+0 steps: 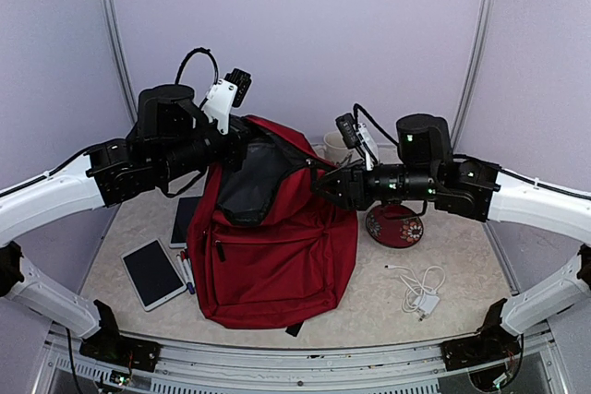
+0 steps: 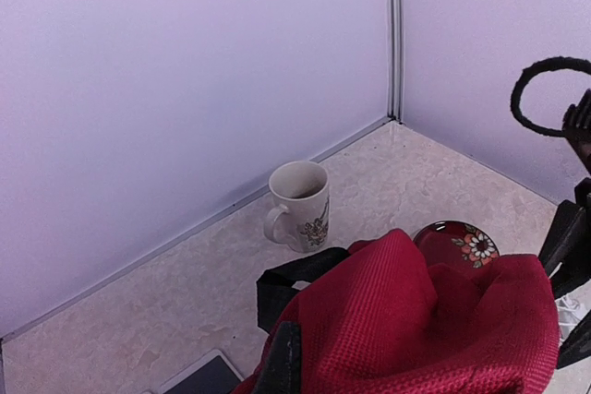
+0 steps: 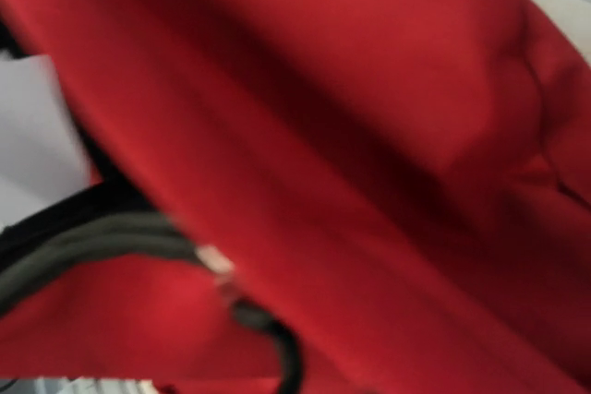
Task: Pack the student bag
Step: Pick up the largest pocket of the bag from the student bag, then unzip the largest pocket of the student bag.
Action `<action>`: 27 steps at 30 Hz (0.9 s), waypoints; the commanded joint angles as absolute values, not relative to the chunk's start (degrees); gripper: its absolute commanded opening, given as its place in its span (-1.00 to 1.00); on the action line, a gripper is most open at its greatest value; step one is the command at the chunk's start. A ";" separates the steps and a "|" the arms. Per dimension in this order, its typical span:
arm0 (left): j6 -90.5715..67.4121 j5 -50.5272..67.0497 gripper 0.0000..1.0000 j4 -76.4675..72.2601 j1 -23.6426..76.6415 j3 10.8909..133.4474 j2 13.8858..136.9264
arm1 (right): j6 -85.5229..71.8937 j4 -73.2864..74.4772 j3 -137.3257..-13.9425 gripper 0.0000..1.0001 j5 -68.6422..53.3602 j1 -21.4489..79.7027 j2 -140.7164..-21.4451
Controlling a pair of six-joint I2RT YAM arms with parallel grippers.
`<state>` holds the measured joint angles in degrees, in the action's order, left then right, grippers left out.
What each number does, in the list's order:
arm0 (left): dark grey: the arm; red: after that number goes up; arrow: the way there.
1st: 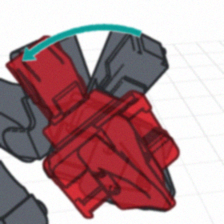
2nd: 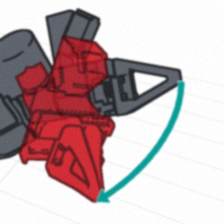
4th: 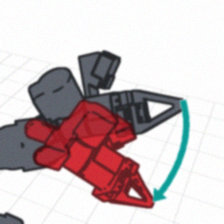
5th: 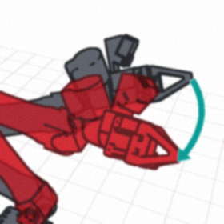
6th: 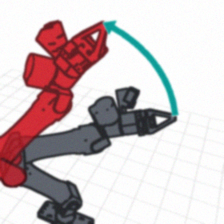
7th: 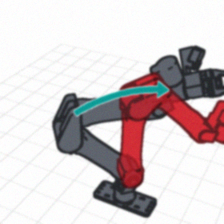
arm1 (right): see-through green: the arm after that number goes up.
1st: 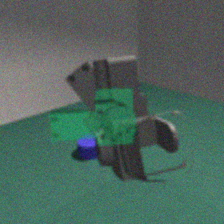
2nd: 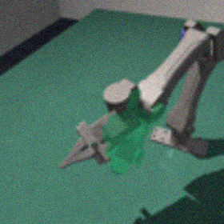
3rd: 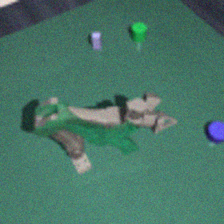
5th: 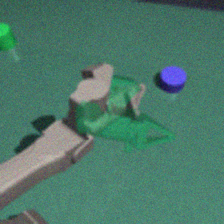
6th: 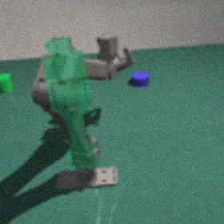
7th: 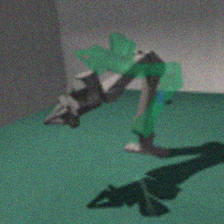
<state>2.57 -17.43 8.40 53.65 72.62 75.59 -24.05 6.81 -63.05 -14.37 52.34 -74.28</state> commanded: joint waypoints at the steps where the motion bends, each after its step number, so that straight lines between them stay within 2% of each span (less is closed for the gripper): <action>1: 2.52 -18.13 -1.00 4.24 54.44 73.21 74.08 | -23.83 4.22 -65.73 -0.02 -7.51 52.56 -76.40; 8: 3.29 -17.37 -1.00 3.68 55.00 73.55 74.35 | -23.86 0.42 -66.75 -0.23 -8.99 52.56 -79.03; 11: 3.66 -16.98 -1.00 3.54 55.35 73.48 74.36 | -23.72 0.18 -67.18 -0.49 -8.07 52.62 -78.81; 15: 3.72 -17.05 -1.00 3.43 55.46 73.40 74.30 | -23.53 0.86 -67.44 -1.00 -7.39 52.36 -78.51; 21: 2.12 -19.47 -1.00 3.49 53.04 72.03 72.24 | -25.84 4.94 -61.73 -1.00 -9.57 45.74 -73.36; 27: -0.81 -15.82 -1.00 2.20 48.72 69.79 69.05 | -24.84 9.30 -48.54 -1.00 -14.20 35.73 -67.62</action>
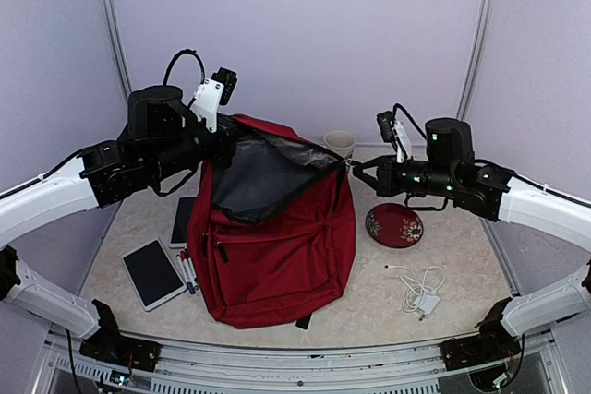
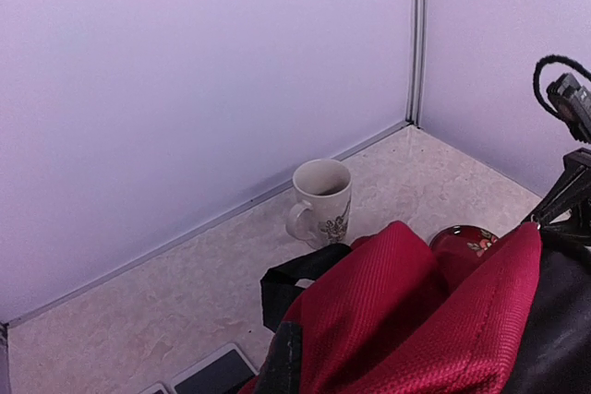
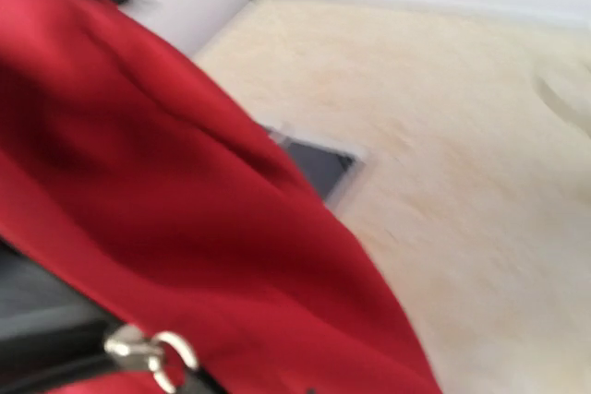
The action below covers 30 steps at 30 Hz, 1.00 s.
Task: Pack the student bag
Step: Unzip the largest pocket of the student bag.
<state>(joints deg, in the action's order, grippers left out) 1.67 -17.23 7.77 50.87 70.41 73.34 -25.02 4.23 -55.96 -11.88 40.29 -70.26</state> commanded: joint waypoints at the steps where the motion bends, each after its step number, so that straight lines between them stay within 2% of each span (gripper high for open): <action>1: -1.08 -15.22 -1.00 1.76 48.39 69.52 68.62 | -24.84 9.20 -46.22 -1.00 -14.51 35.05 -67.44; 5: -1.57 -14.20 -1.00 1.48 47.84 69.71 68.20 | -25.64 6.14 -39.39 -1.00 -18.85 33.90 -68.52; 12: -2.14 -13.33 -1.00 0.10 46.56 70.19 66.94 | -28.97 -1.34 -35.12 -1.00 -25.96 33.84 -75.39; 20: -2.47 -11.25 -1.00 -0.34 46.49 69.46 65.95 | -27.87 -2.10 -36.72 -1.00 -24.17 32.29 -83.38; 28: -2.18 -11.57 -1.00 -0.21 46.41 69.45 63.39 | -22.24 0.39 -39.19 -1.00 -22.90 26.40 -85.34; 30: -2.99 -12.13 -1.00 -0.10 46.56 69.35 63.57 | -19.57 0.69 -41.75 -1.00 -28.83 26.49 -84.51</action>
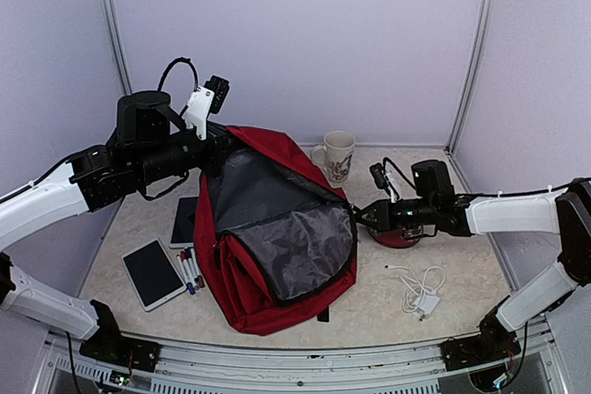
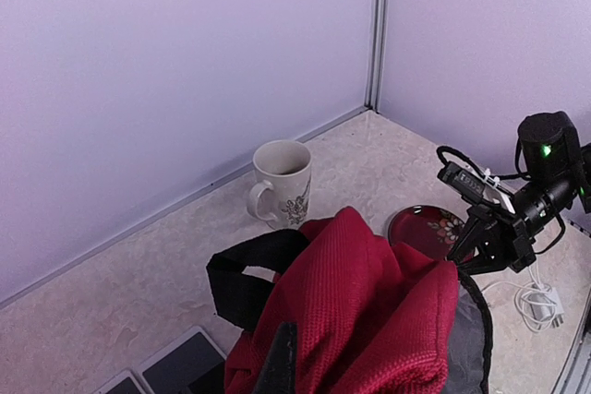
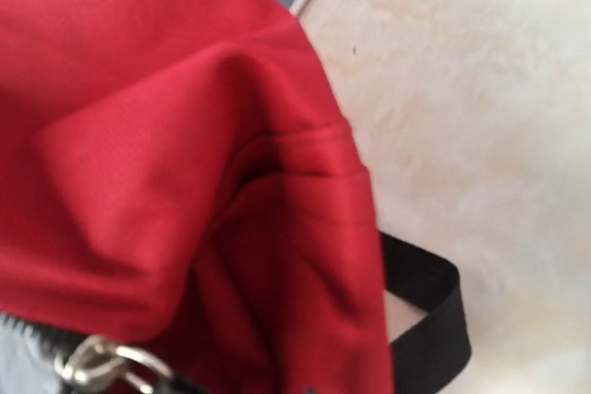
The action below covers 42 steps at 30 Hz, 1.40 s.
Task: Pack the student bag
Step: Unzip the largest pocket of the student bag, then adjust the student bag at the center of the board.
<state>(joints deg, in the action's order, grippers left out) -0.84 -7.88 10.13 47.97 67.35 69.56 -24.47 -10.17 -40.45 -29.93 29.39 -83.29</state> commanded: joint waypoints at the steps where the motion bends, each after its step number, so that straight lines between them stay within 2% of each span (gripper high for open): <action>1: -4.00 -12.63 -1.00 -0.28 46.81 69.14 63.87 | -18.31 0.83 -43.30 -1.00 -33.81 26.83 -83.62; 2: -5.66 -13.20 -1.00 -0.73 47.28 68.64 64.08 | -16.98 1.60 -45.28 -1.00 -38.33 27.64 -82.35; 3: -7.18 -13.54 -1.00 -1.56 47.92 68.08 64.17 | -15.71 2.85 -47.20 -0.87 -41.67 28.54 -80.73; 6: -9.84 -17.71 -1.00 -5.28 50.97 65.30 64.57 | -15.95 5.10 -49.90 0.07 -42.75 29.44 -73.94; 9: -12.26 -21.05 -1.00 -6.84 51.91 63.96 65.22 | -19.60 7.02 -48.11 0.96 -36.46 29.44 -69.02; 10: -13.02 -21.79 -1.00 -7.18 52.01 63.72 65.40 | -21.12 7.60 -47.37 1.00 -35.53 29.64 -67.94; 13: -14.20 -22.23 -1.00 -8.76 52.33 63.04 65.60 | -26.67 4.42 -43.70 1.00 -32.61 33.26 -64.41; 16: -14.32 -22.32 -1.00 -9.10 52.60 63.42 66.27 | -33.78 -7.03 -37.90 1.00 -27.00 41.51 -63.62; 19: -14.46 -21.98 -1.00 -9.31 52.97 63.62 66.77 | -36.88 -14.47 -35.11 1.00 -21.85 46.87 -67.94; 25: -14.00 -21.28 -1.00 -8.73 53.25 64.46 67.25 | -36.24 -21.43 -36.73 0.95 -19.90 48.90 -80.05; 27: -13.73 -21.42 -1.00 -8.66 53.26 64.52 67.17 | -35.44 -24.34 -38.03 0.74 -21.95 48.95 -82.76; 28: -13.43 -21.52 -1.00 -8.70 53.26 64.50 67.15 | -34.93 -25.59 -38.54 0.49 -21.88 48.86 -83.61; 32: -10.61 -23.14 -1.00 -8.58 52.42 65.49 66.67 | -32.27 -23.54 -44.05 -0.99 -20.34 46.25 -84.23; 35: -6.48 -25.56 -1.00 -7.21 48.97 69.95 66.41 | -29.12 -18.72 -53.91 -1.00 -25.50 41.74 -84.47; 40: 0.65 -30.10 -1.00 -8.28 46.26 78.88 64.84 | -16.97 0.73 -86.10 -1.00 -32.10 37.80 -88.06; 42: -0.46 -32.04 -1.00 -8.52 46.17 78.60 63.22 | -15.15 4.57 -93.94 -1.00 -32.64 37.67 -88.98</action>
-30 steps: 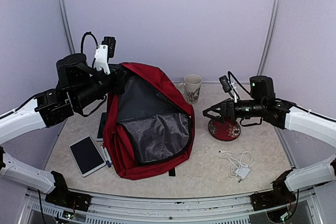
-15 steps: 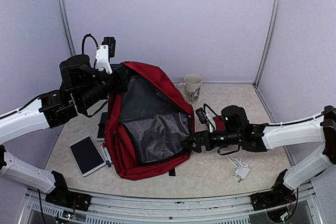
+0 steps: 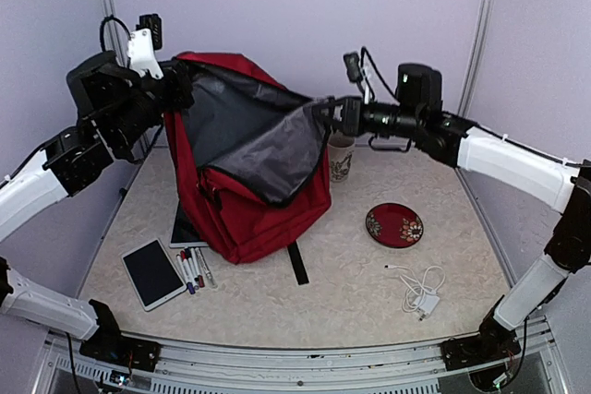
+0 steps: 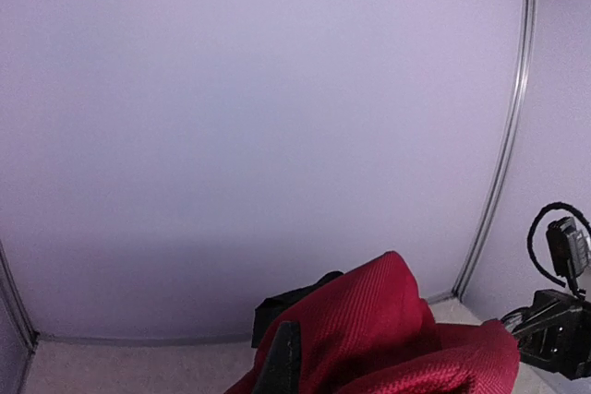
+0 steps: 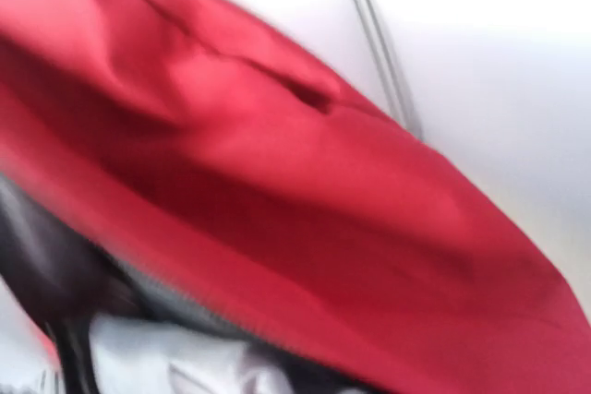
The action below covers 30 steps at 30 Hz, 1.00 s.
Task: Pack the student bag
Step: Adjust the student bag at the center of the board.
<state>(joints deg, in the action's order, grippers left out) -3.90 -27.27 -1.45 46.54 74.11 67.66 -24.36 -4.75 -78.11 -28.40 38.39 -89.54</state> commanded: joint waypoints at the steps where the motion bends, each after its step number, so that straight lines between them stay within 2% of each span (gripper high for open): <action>1: -1.85 -33.33 -1.00 -8.57 45.92 76.92 62.34 | -14.93 5.63 -96.51 -1.00 -33.12 37.55 -89.33; 7: -19.92 -37.24 -1.00 -7.90 44.30 59.64 54.80 | -12.07 11.20 -104.12 -1.00 -32.87 37.32 -93.58; 9: -27.34 -35.52 -0.88 -6.65 44.30 54.96 52.76 | -10.86 14.25 -108.97 -1.00 -33.66 37.12 -96.58; 11: -32.25 -33.01 -0.63 -5.05 44.70 51.55 51.79 | -9.35 18.20 -115.28 -1.00 -35.29 36.92 -100.73; 12: -33.73 -31.55 -0.44 -3.96 45.11 50.44 51.61 | -8.50 20.82 -118.82 -1.00 -36.08 36.91 -102.80; 15: -34.43 -29.74 0.53 1.24 48.05 49.65 51.75 | -5.82 29.05 -129.28 -1.00 -37.95 36.91 -107.67; 16: -33.56 -30.06 0.69 3.44 49.39 50.30 51.70 | -4.92 31.57 -130.76 -1.00 -38.25 36.91 -108.57; 17: -32.03 -30.52 0.95 5.98 51.56 51.13 51.50 | -3.23 34.60 -131.28 -1.00 -38.27 36.86 -108.99; 25: -17.11 -18.91 0.98 12.86 59.46 57.80 50.06 | 9.18 52.30 -128.51 -1.00 -38.12 36.47 -108.63; 30: -7.54 -16.40 0.98 16.66 59.77 63.72 57.24 | 16.38 61.23 -130.06 -1.00 -42.94 36.47 -109.58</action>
<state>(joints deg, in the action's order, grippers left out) -17.93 -20.88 12.08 59.59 59.31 51.94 8.51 53.19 -127.15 -37.65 36.84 -111.22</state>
